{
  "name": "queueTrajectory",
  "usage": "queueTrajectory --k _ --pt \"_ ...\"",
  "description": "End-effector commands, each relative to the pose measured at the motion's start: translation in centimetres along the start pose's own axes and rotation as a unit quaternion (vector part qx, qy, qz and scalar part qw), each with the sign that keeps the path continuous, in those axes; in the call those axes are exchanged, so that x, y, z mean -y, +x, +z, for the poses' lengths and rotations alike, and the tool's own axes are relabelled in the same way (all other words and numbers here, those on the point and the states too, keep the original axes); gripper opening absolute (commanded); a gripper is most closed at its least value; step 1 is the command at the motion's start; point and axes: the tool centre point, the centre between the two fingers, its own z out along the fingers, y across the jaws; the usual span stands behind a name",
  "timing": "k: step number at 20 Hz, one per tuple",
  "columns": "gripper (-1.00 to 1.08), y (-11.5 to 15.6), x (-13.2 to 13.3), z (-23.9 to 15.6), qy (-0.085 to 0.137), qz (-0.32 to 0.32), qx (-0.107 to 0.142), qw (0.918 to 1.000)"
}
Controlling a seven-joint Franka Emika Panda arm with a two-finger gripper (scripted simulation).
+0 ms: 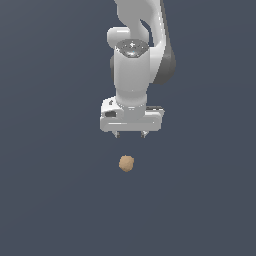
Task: Pick up the object and move it to a goal position.
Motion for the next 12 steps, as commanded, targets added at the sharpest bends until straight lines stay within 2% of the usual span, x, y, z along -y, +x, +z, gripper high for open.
queueTrajectory --k 1,12 --pt "1.0 0.2 0.7 -0.4 0.001 -0.008 -0.005 1.0" --pt "1.0 0.8 0.2 1.9 0.002 0.016 0.005 0.9999"
